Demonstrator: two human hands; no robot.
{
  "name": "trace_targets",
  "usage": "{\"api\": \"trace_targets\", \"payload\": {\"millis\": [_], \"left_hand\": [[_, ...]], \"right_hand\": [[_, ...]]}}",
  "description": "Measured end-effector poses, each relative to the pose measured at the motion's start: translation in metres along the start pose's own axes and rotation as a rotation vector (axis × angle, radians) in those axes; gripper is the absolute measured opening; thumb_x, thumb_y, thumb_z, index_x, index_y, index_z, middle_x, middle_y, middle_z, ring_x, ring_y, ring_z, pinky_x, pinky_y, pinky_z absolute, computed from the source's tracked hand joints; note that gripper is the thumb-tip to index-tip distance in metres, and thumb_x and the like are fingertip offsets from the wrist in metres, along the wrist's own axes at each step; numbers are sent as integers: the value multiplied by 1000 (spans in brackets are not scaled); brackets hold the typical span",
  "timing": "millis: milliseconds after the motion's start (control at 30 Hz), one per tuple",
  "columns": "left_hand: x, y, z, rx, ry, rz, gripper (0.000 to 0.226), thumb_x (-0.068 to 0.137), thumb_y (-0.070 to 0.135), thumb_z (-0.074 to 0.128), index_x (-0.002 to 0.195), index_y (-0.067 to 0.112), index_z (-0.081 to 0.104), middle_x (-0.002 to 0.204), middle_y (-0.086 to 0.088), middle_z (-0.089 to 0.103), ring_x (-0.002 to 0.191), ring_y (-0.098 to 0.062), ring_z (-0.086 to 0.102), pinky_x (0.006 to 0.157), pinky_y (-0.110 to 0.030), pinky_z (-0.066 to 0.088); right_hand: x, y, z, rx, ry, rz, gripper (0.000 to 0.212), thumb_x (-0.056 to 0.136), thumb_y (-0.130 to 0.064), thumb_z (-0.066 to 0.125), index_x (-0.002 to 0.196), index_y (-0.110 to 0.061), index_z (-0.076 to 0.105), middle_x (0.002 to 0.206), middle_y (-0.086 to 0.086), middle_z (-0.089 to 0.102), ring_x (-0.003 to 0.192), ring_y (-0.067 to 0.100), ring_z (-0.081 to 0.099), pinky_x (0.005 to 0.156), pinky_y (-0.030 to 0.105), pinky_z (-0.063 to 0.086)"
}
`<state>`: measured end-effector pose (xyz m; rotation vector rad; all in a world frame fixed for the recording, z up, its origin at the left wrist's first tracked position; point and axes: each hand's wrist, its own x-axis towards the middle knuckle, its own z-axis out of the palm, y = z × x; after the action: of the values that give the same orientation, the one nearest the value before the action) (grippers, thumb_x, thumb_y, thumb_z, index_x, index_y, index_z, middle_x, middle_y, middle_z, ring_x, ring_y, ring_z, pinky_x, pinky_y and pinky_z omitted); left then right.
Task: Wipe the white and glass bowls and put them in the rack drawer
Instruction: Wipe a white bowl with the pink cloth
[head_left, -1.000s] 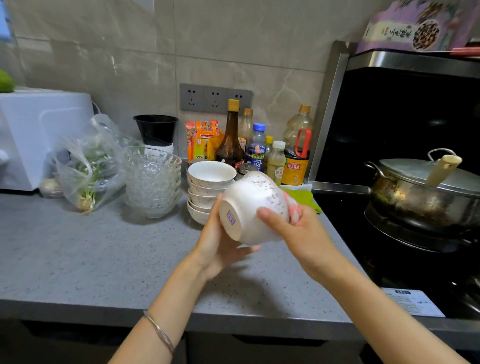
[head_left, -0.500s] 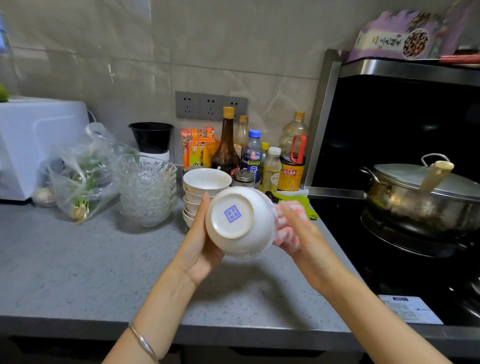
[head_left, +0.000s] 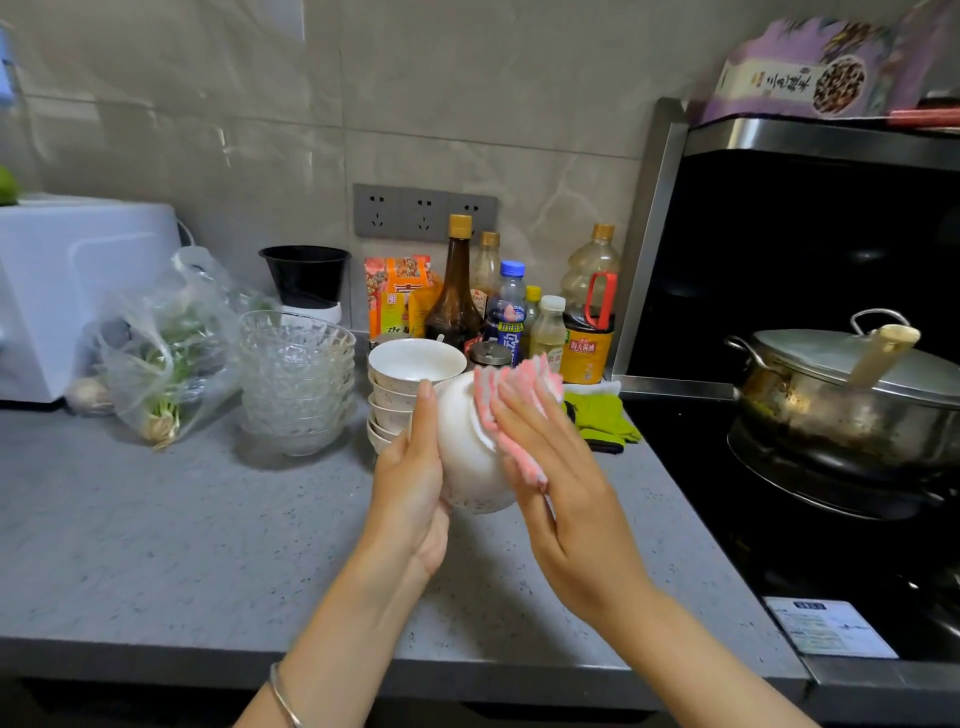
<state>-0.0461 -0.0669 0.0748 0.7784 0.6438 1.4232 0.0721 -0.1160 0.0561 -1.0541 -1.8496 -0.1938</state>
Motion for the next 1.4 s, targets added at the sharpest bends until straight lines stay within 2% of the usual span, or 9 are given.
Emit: {"api": "trace_targets", "payload": {"millis": [367, 633, 767, 833, 900, 1067, 1200, 1300, 1400], "left_hand": [[2, -11, 14, -23, 36, 16, 28, 94, 38, 50, 91, 16, 67, 86, -2, 74, 74, -10, 70, 71, -28, 57], [-5, -18, 17, 20, -82, 7, 29, 91, 40, 51, 88, 17, 70, 84, 0, 76, 79, -9, 70, 81, -30, 55], [4, -22, 13, 5, -41, 0, 27, 94, 36, 49, 90, 17, 67, 78, 3, 75, 71, -5, 70, 68, -22, 56], [9, -26, 7, 37, -15, -5, 28, 95, 38, 48, 90, 17, 66, 77, 5, 75, 70, -3, 70, 66, -20, 56], [15, -30, 1, 57, 13, -21, 28, 95, 38, 49, 89, 17, 65, 76, 7, 74, 68, -1, 68, 66, -19, 55], [20, -35, -11, 84, 39, -30, 27, 96, 36, 49, 87, 17, 64, 68, 12, 72, 64, 4, 66, 63, -17, 54], [22, -38, -17, 143, 26, -46, 27, 95, 39, 50, 89, 19, 66, 77, 12, 73, 71, 2, 66, 71, -20, 50], [19, -39, -20, 198, 27, -48, 30, 96, 41, 47, 90, 19, 66, 90, 7, 71, 81, -2, 64, 66, -18, 49], [14, -39, -20, 303, 21, 7, 36, 97, 45, 41, 88, 21, 66, 88, 6, 71, 80, -4, 64, 66, -21, 47]], "right_hand": [[-3, 0, -15, -134, -37, 32, 46, 101, -16, 34, 147, -13, 35, 156, -3, 27, 147, 11, 14, 119, 39, 20], [-3, 6, -21, -142, -55, -16, 45, 101, -18, 33, 145, -13, 39, 155, -4, 31, 147, 11, 17, 119, 39, 19], [-5, 16, -26, 53, -71, 183, 40, 105, -23, 31, 143, -27, 43, 150, -15, 37, 144, 2, 21, 118, 37, 23], [-6, 14, -30, 342, -85, 326, 36, 105, -23, 35, 131, -31, 57, 123, 4, 65, 130, 4, 45, 114, 29, 30], [-5, 18, -35, 559, -38, 549, 33, 100, -30, 38, 113, -38, 67, 95, 15, 70, 102, 2, 62, 100, 24, 45], [-4, 45, -44, 717, -1, 917, 36, 103, -34, 30, 121, -24, 60, 121, 6, 67, 100, 22, 68, 56, 21, 53], [-6, 48, -52, 590, -107, 910, 31, 102, -36, 36, 126, -34, 55, 138, -12, 47, 119, 4, 56, 69, 2, 46], [-25, 49, -51, 621, -243, 931, 36, 100, -32, 42, 133, -20, 51, 129, -13, 49, 80, -14, 60, 77, 2, 43], [-20, 48, -42, 546, -233, 1004, 50, 89, -52, 48, 133, -29, 49, 139, -10, 50, 108, -1, 55, 82, 11, 45]]}}
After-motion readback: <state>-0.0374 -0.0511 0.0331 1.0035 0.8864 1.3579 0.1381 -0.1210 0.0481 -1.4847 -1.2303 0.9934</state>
